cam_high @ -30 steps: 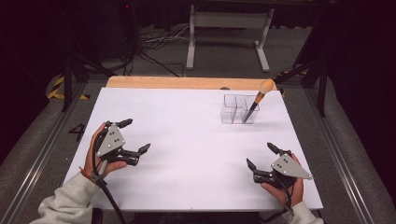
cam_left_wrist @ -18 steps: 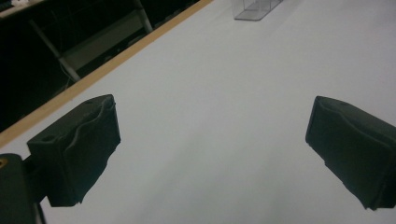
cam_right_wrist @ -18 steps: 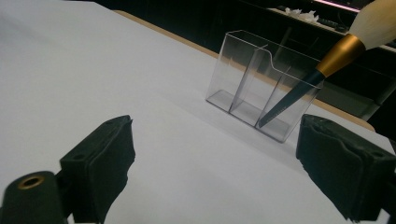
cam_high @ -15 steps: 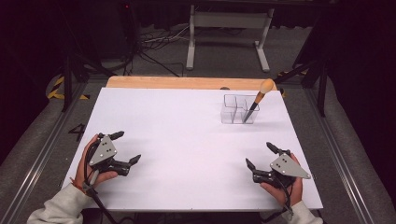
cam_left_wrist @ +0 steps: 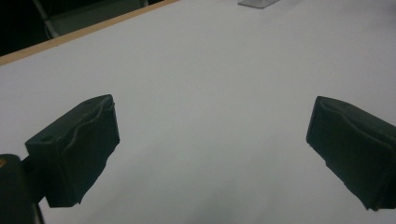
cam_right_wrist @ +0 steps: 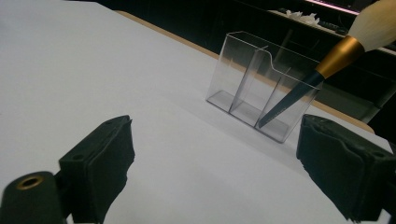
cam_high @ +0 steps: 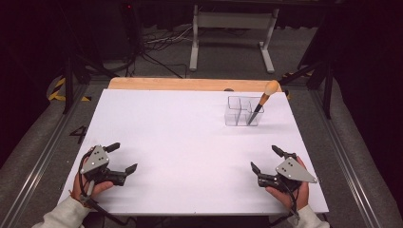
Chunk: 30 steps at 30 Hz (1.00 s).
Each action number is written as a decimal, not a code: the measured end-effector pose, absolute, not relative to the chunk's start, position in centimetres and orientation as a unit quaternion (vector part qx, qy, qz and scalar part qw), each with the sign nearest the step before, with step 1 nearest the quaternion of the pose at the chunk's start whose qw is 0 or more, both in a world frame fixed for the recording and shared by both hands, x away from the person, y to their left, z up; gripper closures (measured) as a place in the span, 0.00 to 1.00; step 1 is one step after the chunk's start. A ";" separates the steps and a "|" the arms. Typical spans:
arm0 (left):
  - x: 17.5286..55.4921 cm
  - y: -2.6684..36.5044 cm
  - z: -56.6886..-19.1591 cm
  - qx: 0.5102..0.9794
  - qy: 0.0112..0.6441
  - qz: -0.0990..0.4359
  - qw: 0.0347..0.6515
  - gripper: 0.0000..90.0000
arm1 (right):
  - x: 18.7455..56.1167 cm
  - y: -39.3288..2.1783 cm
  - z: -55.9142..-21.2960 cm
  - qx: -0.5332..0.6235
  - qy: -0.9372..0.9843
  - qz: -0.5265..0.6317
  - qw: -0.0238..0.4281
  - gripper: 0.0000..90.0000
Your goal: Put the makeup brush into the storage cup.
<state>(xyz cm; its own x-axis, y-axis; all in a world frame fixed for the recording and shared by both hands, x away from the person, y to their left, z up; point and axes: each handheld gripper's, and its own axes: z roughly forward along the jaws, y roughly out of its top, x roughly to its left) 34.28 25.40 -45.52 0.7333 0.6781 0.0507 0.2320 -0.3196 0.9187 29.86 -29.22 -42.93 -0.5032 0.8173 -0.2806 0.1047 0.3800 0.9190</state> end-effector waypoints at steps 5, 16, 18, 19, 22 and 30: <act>34.3 25.1 -45.5 0.790 0.278 0.204 0.506 0.03 | 29.8 -29.3 -42.8 0.318 0.732 0.461 0.388 0.13; 34.1 25.5 -45.3 0.782 0.286 0.213 0.512 0.03 | 29.8 -29.0 -42.8 0.314 0.737 0.458 0.386 0.13; 34.1 25.5 -45.3 0.780 0.288 0.213 0.513 0.03 | 29.8 -29.0 -42.8 0.315 0.737 0.458 0.384 0.13; 34.1 25.5 -45.3 0.780 0.289 0.213 0.512 0.03 | 29.8 -29.1 -42.8 0.315 0.737 0.459 0.385 0.13; 34.1 25.4 -45.3 0.781 0.289 0.213 0.511 0.03 | 29.8 -29.1 -42.8 0.315 0.737 0.459 0.383 0.13; 34.1 25.4 -45.3 0.783 0.289 0.214 0.509 0.03 | 29.8 -29.1 -42.9 0.313 0.739 0.458 0.382 0.13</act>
<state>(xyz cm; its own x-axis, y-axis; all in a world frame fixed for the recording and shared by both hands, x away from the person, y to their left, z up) 34.11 25.39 -45.29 0.7421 0.6690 0.0408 0.2344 -0.3161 0.9193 29.85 -29.08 -42.91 -0.5119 0.8131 -0.2771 0.1133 0.3837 0.9165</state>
